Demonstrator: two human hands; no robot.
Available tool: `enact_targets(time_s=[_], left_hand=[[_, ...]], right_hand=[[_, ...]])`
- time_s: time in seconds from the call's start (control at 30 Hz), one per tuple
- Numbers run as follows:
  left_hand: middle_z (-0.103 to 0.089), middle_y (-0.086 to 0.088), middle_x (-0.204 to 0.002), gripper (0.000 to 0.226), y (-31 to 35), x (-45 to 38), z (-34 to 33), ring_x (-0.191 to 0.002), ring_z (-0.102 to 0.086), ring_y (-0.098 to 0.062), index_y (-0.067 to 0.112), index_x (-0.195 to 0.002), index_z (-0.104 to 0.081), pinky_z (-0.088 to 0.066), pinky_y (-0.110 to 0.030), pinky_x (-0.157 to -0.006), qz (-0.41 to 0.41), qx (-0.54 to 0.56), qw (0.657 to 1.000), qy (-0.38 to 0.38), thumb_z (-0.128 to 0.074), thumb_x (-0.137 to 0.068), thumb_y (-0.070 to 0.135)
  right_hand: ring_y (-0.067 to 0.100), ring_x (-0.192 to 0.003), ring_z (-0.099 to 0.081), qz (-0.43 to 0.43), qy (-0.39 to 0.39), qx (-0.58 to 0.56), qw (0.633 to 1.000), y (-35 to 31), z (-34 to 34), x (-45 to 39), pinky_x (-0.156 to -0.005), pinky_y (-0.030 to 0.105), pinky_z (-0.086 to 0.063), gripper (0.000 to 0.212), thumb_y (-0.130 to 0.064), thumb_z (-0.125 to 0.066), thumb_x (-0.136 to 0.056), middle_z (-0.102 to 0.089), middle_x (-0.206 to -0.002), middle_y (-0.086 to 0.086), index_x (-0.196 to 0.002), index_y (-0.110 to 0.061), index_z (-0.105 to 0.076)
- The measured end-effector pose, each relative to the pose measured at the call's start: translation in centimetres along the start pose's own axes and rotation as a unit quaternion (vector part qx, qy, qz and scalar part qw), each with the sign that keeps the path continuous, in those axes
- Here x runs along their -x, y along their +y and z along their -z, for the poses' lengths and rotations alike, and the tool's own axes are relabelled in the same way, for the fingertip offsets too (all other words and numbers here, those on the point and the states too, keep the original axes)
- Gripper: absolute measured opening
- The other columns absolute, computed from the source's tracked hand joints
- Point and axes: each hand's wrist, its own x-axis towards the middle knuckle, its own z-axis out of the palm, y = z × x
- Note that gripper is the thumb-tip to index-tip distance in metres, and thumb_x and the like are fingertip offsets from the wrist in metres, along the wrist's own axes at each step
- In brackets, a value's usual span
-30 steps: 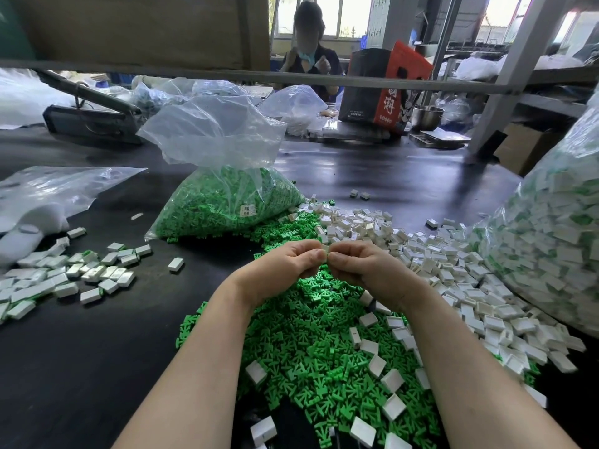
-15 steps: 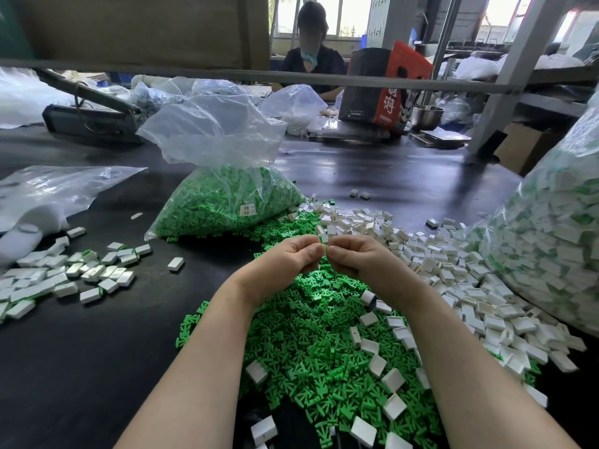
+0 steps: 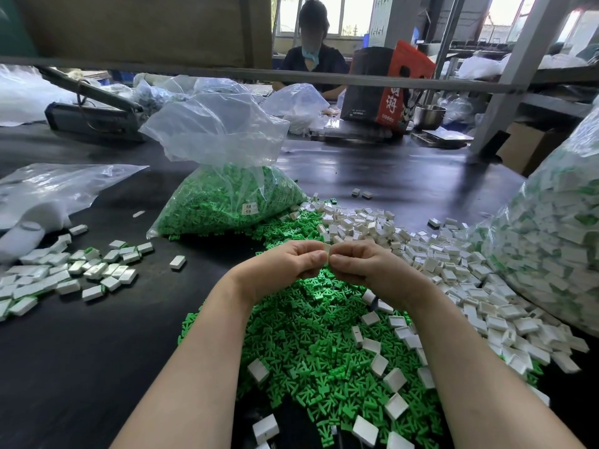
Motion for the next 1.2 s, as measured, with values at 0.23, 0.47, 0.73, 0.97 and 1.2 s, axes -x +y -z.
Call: enact_targets(time_s=[0.23,0.47,0.73,0.97,1.2], left_hand=[[-0.052,0.02,-0.07,0.044,-0.4,-0.1,0.0,-0.069,-0.047,0.002,0.047,-0.075,-0.07,-0.04,-0.009,-0.067,0.0,-0.002,1.0,0.001,-0.047,-0.102,0.021],[-0.05,0.004,-0.083,0.023,-0.7,-0.4,-0.1,-0.086,-0.046,-0.014,0.036,-0.079,-0.068,-0.043,-0.035,-0.093,0.009,0.002,0.999,0.032,-0.053,-0.095,0.031],[-0.046,0.002,-0.074,0.023,-0.8,-0.4,0.4,-0.077,-0.04,-0.016,0.02,-0.081,-0.057,-0.034,-0.035,-0.083,0.013,-0.011,0.998,0.059,-0.049,-0.102,0.023],[-0.046,0.005,-0.067,0.028,-0.6,-0.7,0.2,-0.069,-0.039,-0.014,0.016,-0.076,-0.053,-0.032,-0.029,-0.074,-0.003,-0.017,0.998,0.057,-0.047,-0.102,0.025],[-0.049,0.002,-0.069,0.028,-1.2,0.6,2.3,-0.07,-0.045,-0.014,0.015,-0.077,-0.053,-0.039,-0.021,-0.078,-0.002,0.04,0.993,0.111,-0.047,-0.101,0.027]], right_hand=[[-0.002,-0.06,-0.046,-0.004,0.012,0.008,1.0,0.4,0.0,0.0,-0.059,0.01,-0.043,0.029,-0.007,-0.051,-0.098,-0.048,-0.068,-0.007,-0.108,0.02,-0.053],[-0.006,-0.056,-0.048,-0.006,0.022,0.014,1.0,0.0,-0.4,0.0,-0.056,0.008,-0.042,0.014,-0.006,-0.05,-0.099,-0.051,-0.06,-0.018,-0.099,0.004,-0.06],[0.007,-0.06,-0.04,-0.009,0.047,0.043,0.998,-0.6,-0.8,-0.2,-0.058,0.016,-0.034,0.023,-0.01,-0.05,-0.1,-0.045,-0.067,-0.001,-0.095,0.011,-0.057],[0.004,-0.054,-0.042,0.002,0.057,0.013,0.998,-1.2,-0.7,0.1,-0.055,0.013,-0.036,0.027,-0.006,-0.049,-0.099,-0.048,-0.059,-0.007,-0.073,-0.011,-0.056],[0.008,-0.056,-0.045,0.014,0.173,-0.058,0.983,-0.4,2.1,1.2,-0.053,0.012,-0.04,0.016,-0.007,-0.051,-0.095,-0.053,-0.061,-0.004,-0.087,0.004,-0.059]])
